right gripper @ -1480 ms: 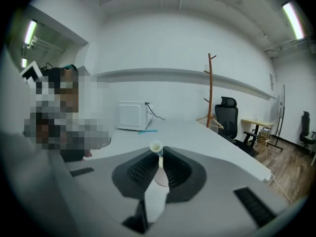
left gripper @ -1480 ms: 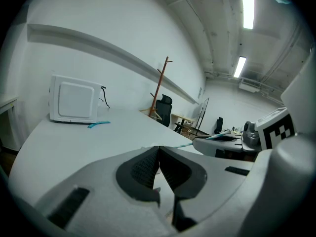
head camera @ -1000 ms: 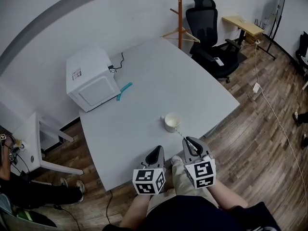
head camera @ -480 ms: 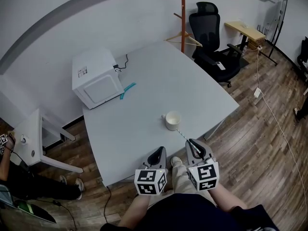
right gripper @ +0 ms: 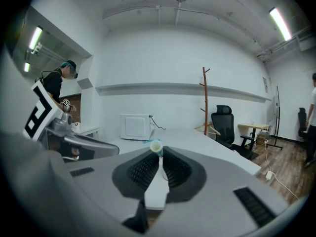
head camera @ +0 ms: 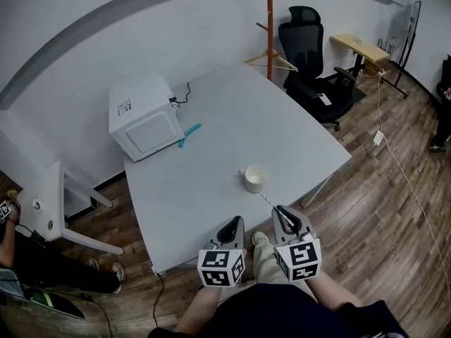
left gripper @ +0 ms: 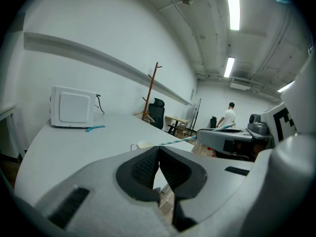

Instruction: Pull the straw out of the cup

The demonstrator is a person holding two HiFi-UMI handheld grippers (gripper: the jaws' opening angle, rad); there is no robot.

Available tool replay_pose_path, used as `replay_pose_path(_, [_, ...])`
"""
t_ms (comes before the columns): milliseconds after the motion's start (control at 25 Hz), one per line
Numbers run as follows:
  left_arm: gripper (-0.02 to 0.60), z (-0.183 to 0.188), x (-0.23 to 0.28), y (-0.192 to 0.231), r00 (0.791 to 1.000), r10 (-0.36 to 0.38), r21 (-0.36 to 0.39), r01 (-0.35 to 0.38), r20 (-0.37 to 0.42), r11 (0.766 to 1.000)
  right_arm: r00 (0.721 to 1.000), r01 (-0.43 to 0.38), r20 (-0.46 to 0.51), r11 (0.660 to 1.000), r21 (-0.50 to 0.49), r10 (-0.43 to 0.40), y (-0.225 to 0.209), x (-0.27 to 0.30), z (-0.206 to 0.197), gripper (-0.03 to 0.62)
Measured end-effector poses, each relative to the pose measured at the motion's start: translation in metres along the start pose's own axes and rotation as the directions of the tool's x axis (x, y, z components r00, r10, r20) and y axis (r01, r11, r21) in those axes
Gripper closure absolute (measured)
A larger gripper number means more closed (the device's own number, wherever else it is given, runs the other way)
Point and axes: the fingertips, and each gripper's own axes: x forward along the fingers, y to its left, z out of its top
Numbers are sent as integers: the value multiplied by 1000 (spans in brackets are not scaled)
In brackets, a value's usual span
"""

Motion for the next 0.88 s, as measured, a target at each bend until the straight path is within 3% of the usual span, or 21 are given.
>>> replay_pose_path(880, [563,1,2,8,1000,11,-9,-11,-7,1000,1000,-18,-6,1000,-3,18,4,9,1,553])
